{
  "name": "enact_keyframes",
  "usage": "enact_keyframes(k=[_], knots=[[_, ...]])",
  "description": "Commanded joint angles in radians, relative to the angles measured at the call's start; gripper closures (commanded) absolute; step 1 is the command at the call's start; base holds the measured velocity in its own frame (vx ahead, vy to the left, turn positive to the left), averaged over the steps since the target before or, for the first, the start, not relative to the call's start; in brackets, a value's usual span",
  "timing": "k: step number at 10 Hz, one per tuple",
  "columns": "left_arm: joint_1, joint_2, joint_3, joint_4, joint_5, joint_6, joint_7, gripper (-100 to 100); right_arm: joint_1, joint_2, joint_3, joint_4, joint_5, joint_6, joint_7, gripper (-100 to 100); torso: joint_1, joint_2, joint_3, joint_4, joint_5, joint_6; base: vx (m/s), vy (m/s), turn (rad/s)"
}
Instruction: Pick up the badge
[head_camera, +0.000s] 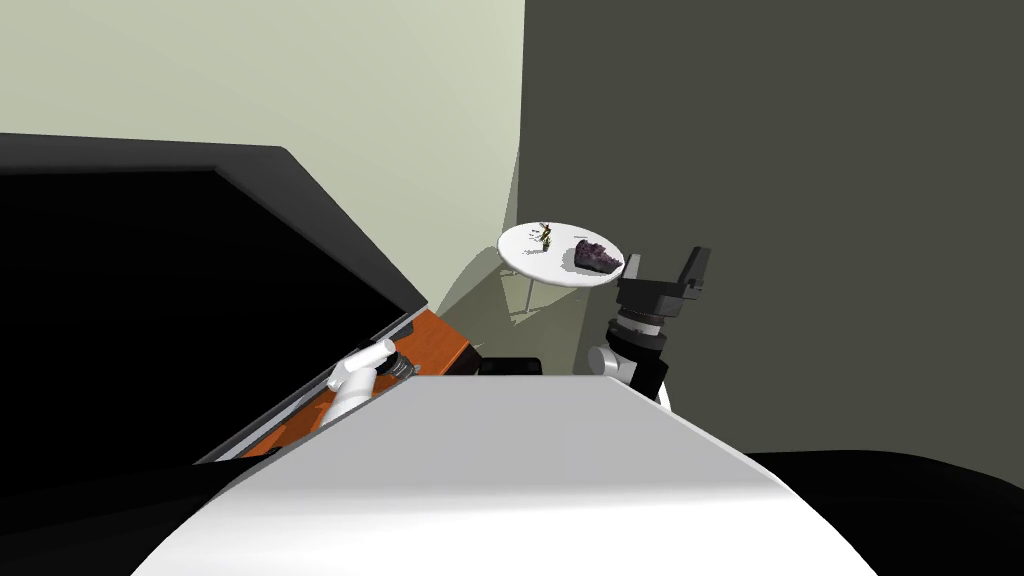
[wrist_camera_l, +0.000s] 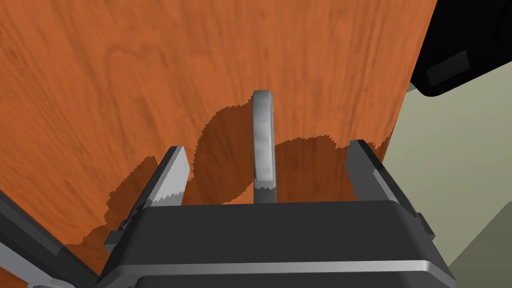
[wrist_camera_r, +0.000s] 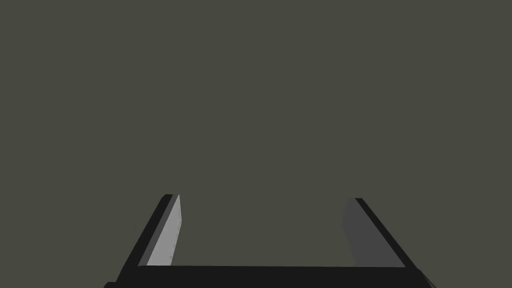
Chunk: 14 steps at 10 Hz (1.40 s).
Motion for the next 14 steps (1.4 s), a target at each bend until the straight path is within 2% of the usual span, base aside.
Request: enact_keyframes(k=[1, 2, 3, 6, 7, 8, 12, 13, 14], knots=[[0.000, 0.000, 0.000, 0.000, 0.000, 0.000, 0.000, -100, 0.000, 0.000, 0.000, 0.000, 0.000, 0.000, 0.000, 0, 0.000, 0.000, 0.000, 0.000, 0.000, 0.000, 0.000, 0.000, 0.000], [0.001, 0.000, 0.001, 0.000, 0.001, 0.004, 0.001, 0, 0.000, 0.000, 0.000, 0.000, 0.000, 0.000, 0.000, 0, 0.000, 0.000, 0.000, 0.000, 0.000, 0.000, 0.000, 0.000, 0.000], [0.000, -0.009, -0.006, 0.022, -0.004, -0.024, -0.001, -100, 0.000, 0.000, 0.000, 0.000, 0.000, 0.000, 0.000, 0, -0.001, 0.000, 0.000, 0.000, 0.000, 0.000, 0.000, 0.000, 0.000], [-0.002, -0.027, -0.020, 0.067, -0.012, -0.079, -0.004, -100, 0.000, 0.000, 0.000, 0.000, 0.000, 0.000, 0.000, 0, -0.001, -0.001, 0.000, 0.000, 0.000, 0.000, 0.000, 0.000, 0.000], [-0.003, -0.024, -0.018, 0.055, -0.012, -0.063, -0.001, -100, 0.000, 0.000, 0.000, 0.000, 0.000, 0.000, 0.000, 0, -0.001, -0.001, 0.000, 0.000, 0.000, 0.000, 0.000, 0.000, 0.000], [-0.003, -0.025, -0.018, 0.057, -0.012, -0.067, -0.001, 100, 0.000, 0.000, 0.000, 0.000, 0.000, 0.000, 0.000, 0, -0.001, -0.001, 0.000, 0.000, 0.000, 0.000, 0.000, 0.000, 0.000], [-0.002, -0.024, -0.019, 0.058, -0.013, -0.062, 0.000, 100, 0.000, 0.000, 0.000, 0.000, 0.000, 0.000, 0.000, 0, 0.003, 0.001, 0.001, 0.001, 0.003, 0.000, 0.000, 0.000, 0.000], [-0.002, -0.024, -0.018, 0.057, -0.013, -0.062, 0.000, 0, 0.000, 0.000, 0.000, 0.000, 0.000, 0.000, 0.000, 0, 0.003, 0.001, 0.001, 0.001, 0.003, 0.000, 0.000, 0.000, 0.000], [-0.001, -0.012, -0.008, 0.030, -0.005, -0.033, -0.001, 100, 0.000, 0.000, 0.000, 0.000, 0.000, 0.000, 0.000, 0, 0.004, 0.001, 0.001, 0.001, 0.003, 0.000, 0.002, 0.015, 0.004]])
